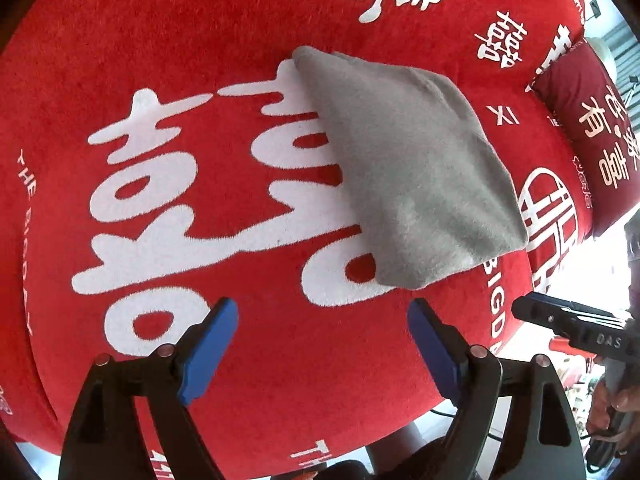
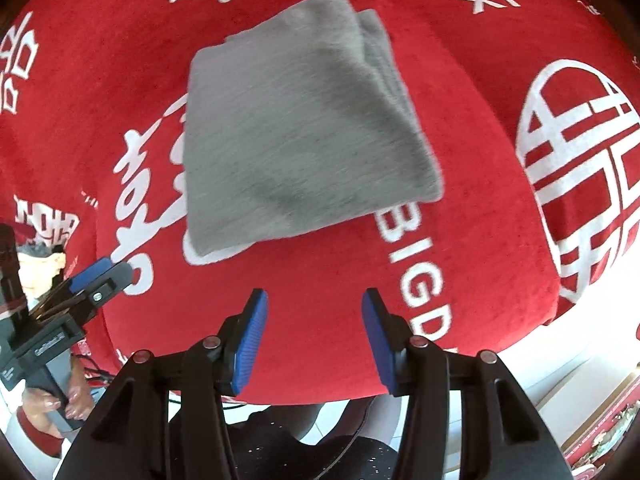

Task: Fold small clothes

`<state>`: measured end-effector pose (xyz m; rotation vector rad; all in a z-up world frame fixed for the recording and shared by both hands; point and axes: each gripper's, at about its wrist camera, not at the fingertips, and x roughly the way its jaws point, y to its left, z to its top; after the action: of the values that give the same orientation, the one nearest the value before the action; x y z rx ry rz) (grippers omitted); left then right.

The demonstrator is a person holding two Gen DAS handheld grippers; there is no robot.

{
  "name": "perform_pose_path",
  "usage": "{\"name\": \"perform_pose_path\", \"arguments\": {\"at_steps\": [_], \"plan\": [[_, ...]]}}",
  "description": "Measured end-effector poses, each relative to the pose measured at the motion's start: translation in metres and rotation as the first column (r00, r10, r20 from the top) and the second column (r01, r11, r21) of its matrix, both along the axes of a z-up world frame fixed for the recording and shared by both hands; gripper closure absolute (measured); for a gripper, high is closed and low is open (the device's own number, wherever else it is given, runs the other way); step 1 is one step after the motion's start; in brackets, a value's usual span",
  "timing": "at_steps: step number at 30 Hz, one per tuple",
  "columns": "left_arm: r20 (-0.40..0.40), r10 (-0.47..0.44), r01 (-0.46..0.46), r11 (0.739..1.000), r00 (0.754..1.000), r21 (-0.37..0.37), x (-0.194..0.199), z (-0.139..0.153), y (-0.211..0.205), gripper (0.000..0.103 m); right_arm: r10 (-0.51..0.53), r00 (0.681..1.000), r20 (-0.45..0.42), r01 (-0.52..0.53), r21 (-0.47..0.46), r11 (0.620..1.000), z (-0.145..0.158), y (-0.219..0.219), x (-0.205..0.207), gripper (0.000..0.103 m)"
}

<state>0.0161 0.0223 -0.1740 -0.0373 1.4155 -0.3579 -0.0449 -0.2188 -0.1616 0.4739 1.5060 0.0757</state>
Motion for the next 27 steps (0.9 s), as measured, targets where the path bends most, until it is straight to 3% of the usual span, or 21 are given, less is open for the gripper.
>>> {"name": "perform_pose_path", "arguments": {"at_steps": [6,8,12,15,21,27], "plan": [[-0.035,0.025,-0.024,1.0,0.999,0.02,0.0,-0.011,0.002,0.015,0.039,0.999,0.026,-0.04,0.012,0.999,0.003,0.013,0.001,0.032],[-0.046,0.036,-0.034,0.999,0.998,0.032,0.002,-0.013,0.0,0.015,0.065,0.996,0.055,-0.065,0.002,0.998,0.005,0.014,0.004,0.019],[-0.091,0.059,-0.058,0.998,0.994,0.004,0.008,-0.016,-0.003,0.015,0.137,0.986,0.097,-0.134,-0.035,0.99,0.01,0.016,0.016,0.019],[-0.099,0.079,-0.082,0.996,0.992,-0.03,0.013,-0.013,-0.009,0.015,0.151,0.985,0.089,-0.151,-0.003,0.989,0.009,0.008,0.028,0.019],[-0.094,0.079,-0.086,0.994,0.993,-0.073,0.029,-0.009,-0.034,0.015,0.122,0.989,0.079,-0.124,0.023,0.992,0.005,-0.021,0.039,0.019],[-0.125,0.041,-0.049,0.997,0.991,-0.061,0.043,-0.013,-0.064,0.015,0.055,0.997,0.054,-0.058,0.055,0.997,-0.006,-0.059,0.044,0.019]]}}
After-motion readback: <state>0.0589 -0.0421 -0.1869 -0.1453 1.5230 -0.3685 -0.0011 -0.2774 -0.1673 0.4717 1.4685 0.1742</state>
